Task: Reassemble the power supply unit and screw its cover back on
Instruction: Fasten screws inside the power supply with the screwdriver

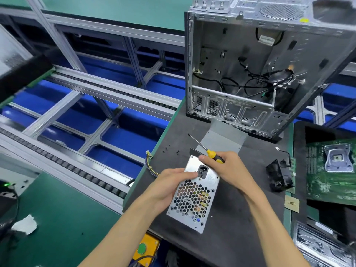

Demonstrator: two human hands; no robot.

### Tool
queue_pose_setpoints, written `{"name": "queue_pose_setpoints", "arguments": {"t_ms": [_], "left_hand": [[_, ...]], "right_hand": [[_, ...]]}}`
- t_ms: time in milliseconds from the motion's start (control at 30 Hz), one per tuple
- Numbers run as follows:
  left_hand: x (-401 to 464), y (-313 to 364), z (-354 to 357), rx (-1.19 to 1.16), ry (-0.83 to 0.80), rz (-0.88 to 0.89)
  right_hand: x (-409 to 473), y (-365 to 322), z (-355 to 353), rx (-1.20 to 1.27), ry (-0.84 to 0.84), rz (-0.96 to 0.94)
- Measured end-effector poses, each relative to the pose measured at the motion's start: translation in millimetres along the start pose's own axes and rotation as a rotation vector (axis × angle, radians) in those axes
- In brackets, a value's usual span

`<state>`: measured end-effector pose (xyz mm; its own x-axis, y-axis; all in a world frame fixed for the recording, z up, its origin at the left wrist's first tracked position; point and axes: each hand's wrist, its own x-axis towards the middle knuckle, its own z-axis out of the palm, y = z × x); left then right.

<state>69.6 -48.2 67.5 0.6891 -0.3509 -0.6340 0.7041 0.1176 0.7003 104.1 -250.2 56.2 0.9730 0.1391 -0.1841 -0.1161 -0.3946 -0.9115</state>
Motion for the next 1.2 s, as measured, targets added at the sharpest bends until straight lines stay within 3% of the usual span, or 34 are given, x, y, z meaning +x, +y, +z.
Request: {"name": "queue_pose_setpoints", "arguments": {"t_ms": [300, 500, 767, 967, 1200], "left_hand": [[-0.4, -2.0, -3.8, -0.037, -0.061, 0.003], [5.7, -5.0, 1.1, -0.118, -0.063, -0.093], [8.8, 4.2, 5.5, 0.043, -0.035, -0.044], [8.6, 6.5, 8.3, 0.057, -0.061, -0.111], [5.6, -2.3, 9.5, 0.012, -0.041, -0.045]], "right_hand": [[-1.6, 0.5, -2.3, 0.012, -0.032, 0.024], [-4.1, 2.6, -5.4, 0.010, 0.028, 0.000], [-4.0, 5.5, -6.9, -0.028, 0.074, -0.004], [-6.1, 7.7, -6.8, -0.007, 0.093, -0.025], [-6.1, 8.1, -2.7, 0.087, 0.118, 0.017]]}}
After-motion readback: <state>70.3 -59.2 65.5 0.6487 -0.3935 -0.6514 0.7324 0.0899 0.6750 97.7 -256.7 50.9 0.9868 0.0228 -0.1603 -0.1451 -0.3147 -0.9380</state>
